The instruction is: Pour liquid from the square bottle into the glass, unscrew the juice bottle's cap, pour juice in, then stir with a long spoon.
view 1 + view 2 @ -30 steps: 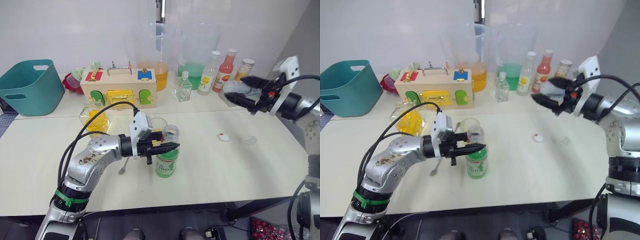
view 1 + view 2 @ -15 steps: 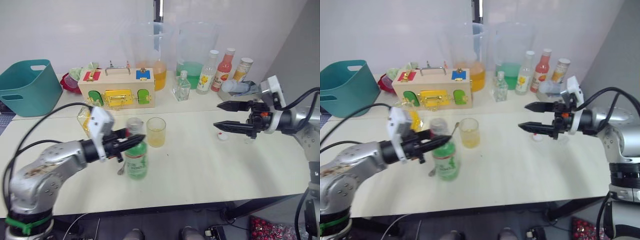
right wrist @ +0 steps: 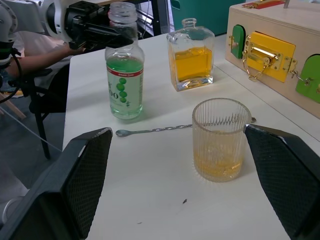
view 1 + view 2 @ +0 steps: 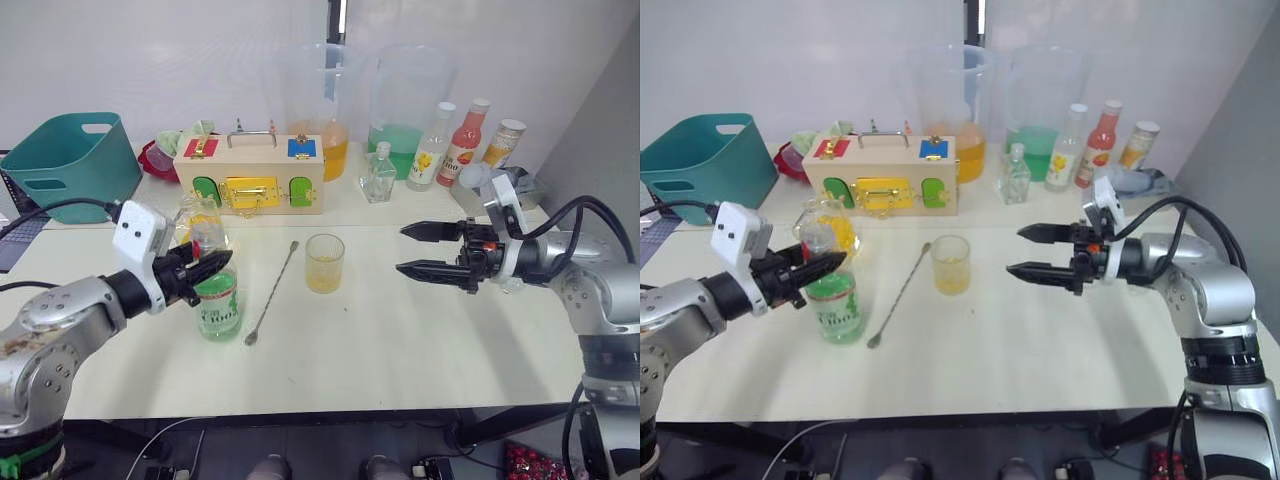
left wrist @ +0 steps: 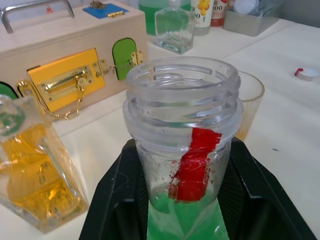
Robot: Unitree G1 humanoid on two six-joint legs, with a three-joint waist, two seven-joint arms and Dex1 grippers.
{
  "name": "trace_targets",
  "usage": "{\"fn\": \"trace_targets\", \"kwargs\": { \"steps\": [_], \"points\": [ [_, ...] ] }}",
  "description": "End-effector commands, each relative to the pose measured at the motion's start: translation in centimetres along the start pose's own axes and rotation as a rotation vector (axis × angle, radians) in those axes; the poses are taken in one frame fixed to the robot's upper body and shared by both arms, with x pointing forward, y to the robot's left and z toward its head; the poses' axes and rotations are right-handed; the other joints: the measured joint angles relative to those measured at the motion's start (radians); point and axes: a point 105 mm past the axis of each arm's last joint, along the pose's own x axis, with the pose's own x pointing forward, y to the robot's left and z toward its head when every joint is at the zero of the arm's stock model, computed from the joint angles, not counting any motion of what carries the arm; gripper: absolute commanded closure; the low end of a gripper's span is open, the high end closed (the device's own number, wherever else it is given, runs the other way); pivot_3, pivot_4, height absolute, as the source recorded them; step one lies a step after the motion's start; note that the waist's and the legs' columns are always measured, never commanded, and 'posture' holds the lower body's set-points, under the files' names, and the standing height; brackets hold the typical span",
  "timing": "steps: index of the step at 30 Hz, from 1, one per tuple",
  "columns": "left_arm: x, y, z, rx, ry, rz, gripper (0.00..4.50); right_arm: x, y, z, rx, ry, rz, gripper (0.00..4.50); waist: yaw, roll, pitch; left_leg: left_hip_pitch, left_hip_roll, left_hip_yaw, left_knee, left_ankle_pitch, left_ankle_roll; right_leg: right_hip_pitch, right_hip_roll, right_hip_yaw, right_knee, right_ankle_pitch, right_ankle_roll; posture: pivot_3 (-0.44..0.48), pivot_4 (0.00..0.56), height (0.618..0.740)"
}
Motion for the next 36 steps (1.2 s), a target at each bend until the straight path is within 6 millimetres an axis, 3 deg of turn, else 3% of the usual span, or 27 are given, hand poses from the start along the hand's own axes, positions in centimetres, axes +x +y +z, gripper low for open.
{"fn": "trace_targets", "kwargs": {
  "steps": [1, 10, 15, 24, 28, 36],
  "points": [
    [0.4, 0.4, 2.0, 0.084, -0.07, 0.009, 3.1, -0.1, 0.7, 1.1, -0.03, -0.033, -0.004, 0.03, -0.002, 0.0, 0.0, 0.0, 0.0, 0.0, 0.0, 0.0, 0.0, -0.001, 0.0, 0.0, 0.0, 0.0, 0.0, 0.0, 0.15, 0.74],
    [7.6, 1.8, 3.4, 0.264, -0.14, -0.02, 3.1, 0.1, 2.9, 0.3, 0.027, -0.068, -0.098, 0.03, 0.003, -0.001, 0.0, -0.007, 0.0, 0.001, 0.0, 0.001, -0.002, -0.01, 0.0, 0.0, 0.004, 0.001, -0.001, 0.0, 0.15, 0.74],
    [10.4, 1.7, 3.8, 0.327, -0.179, -0.055, 3.1, -0.3, 3.7, -0.1, 0.05, -0.077, -0.151, 0.03, -0.001, -0.001, 0.0, -0.01, -0.001, 0.0, 0.001, 0.001, -0.002, -0.012, 0.0, 0.0, 0.004, 0.001, 0.0, 0.0, 0.15, 0.74],
    [13.6, 1.6, 4.9, 0.517, -0.309, -0.03, 3.1, -1.1, 4.2, -0.3, 0.038, -0.094, -0.26, 0.03, -0.007, -0.002, 0.0, -0.01, -0.001, 0.0, 0.002, 0.001, -0.002, -0.012, -0.001, 0.0, 0.005, 0.002, 0.0, 0.0, 0.15, 0.74],
    [15.0, 0.3, 4.7, 0.687, -0.341, -0.02, 3.1, -1.1, 5.2, -0.5, 0.066, -0.097, -0.259, 0.03, -0.007, -0.002, 0.0, -0.011, -0.002, 0.0, 0.003, 0.001, -0.001, -0.011, -0.001, 0.0, 0.005, 0.002, 0.001, 0.0, 0.15, 0.74],
    [16.0, -0.8, 4.0, 0.918, -0.379, 0.01, 3.1, -1.3, 5.0, -0.5, 0.068, -0.106, -0.312, 0.03, -0.01, -0.002, 0.0, -0.011, -0.003, 0.0, 0.004, 0.001, -0.001, -0.011, -0.002, 0.0, 0.005, 0.003, 0.002, 0.0, 0.15, 0.74]
  ]
}}
